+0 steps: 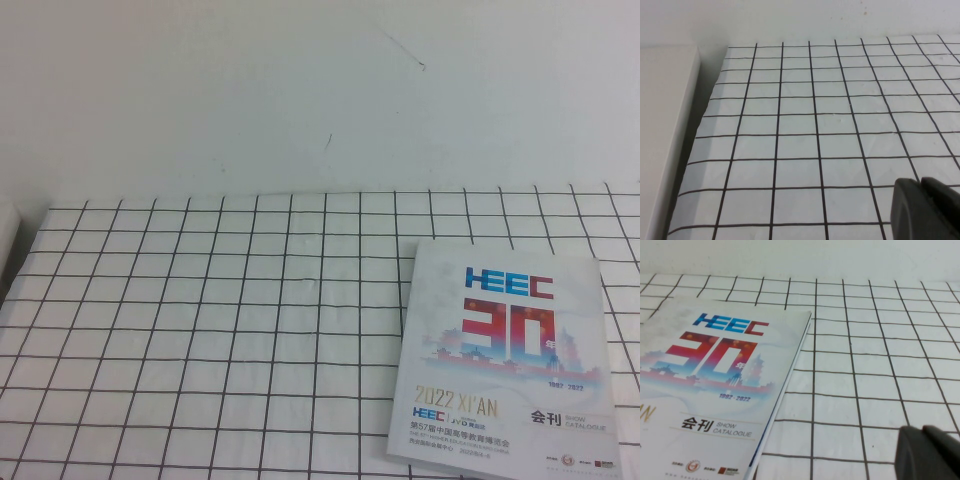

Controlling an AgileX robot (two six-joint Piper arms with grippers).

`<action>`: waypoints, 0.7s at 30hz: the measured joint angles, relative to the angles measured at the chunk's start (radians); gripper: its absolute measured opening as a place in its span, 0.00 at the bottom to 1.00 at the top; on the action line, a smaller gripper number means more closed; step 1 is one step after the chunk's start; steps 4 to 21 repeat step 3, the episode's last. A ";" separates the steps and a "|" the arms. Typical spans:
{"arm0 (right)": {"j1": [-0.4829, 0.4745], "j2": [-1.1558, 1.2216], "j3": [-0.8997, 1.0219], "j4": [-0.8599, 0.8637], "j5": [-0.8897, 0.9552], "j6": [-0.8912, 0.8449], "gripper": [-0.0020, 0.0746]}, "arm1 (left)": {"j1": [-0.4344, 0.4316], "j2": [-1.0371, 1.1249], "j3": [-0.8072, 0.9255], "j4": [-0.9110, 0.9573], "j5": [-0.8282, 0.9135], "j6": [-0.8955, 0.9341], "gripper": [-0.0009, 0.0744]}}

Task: Close book
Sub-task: 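Close the open booklet and leave it lying on the table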

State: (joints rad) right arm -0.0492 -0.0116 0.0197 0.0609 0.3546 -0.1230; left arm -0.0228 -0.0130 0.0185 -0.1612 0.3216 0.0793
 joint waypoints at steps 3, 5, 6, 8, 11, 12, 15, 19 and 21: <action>0.000 0.000 0.000 0.000 0.000 0.000 0.02 | 0.000 0.000 0.000 0.000 0.000 0.000 0.01; 0.000 0.000 0.000 0.000 0.000 0.000 0.02 | 0.000 0.000 0.000 0.000 0.000 0.000 0.01; 0.000 0.000 0.000 0.000 0.000 0.000 0.02 | 0.000 0.000 0.000 0.000 0.000 0.000 0.01; 0.000 0.000 0.000 0.000 0.000 0.000 0.02 | 0.000 0.000 0.000 0.000 0.000 0.000 0.01; 0.000 0.000 0.000 0.000 0.000 0.000 0.02 | 0.000 0.000 0.000 0.000 0.000 0.000 0.01; 0.000 0.000 0.000 0.000 0.000 0.000 0.02 | 0.000 0.000 0.000 0.000 0.000 0.000 0.01; 0.000 0.000 0.000 0.000 0.000 0.000 0.02 | 0.000 0.000 0.000 0.000 0.000 0.000 0.01; 0.000 0.000 0.000 0.000 0.000 0.000 0.02 | 0.000 0.000 0.000 0.000 0.000 0.000 0.01; 0.000 0.000 0.000 0.000 0.000 0.000 0.02 | 0.000 0.000 0.000 0.000 0.000 0.000 0.01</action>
